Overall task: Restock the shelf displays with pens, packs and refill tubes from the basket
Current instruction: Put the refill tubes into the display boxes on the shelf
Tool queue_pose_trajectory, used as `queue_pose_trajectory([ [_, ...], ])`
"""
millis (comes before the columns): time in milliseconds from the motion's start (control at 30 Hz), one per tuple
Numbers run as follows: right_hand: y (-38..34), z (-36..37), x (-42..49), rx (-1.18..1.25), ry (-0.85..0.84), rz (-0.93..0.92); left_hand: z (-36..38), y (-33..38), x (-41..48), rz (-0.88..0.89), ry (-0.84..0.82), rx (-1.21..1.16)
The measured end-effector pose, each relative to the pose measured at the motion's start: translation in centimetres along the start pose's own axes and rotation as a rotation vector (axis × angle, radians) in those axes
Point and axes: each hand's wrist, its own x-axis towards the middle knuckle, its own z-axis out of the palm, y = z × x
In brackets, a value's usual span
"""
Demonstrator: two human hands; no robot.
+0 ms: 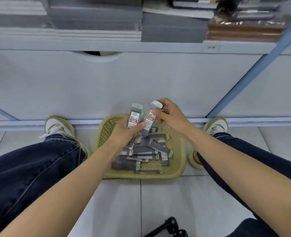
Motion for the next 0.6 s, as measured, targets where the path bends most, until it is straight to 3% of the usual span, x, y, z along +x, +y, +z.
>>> queue_pose_trajectory([
  [333,-16.0,-2.7,-2.1,-0.066,0.066,-0.295,0.4,13.8,-3.0,0.326,0.068,0.033],
  [500,-22.7,-4.8,-4.2,-0.233,0.033,-0.435,0.6,19.6,-5.3,0.433,0.028,0.039],
  [600,-26.7,-5.7,-5.1,-0.296,0.097,-0.536,0.3,22.9,-6.5,0.472,0.063,0.035],
])
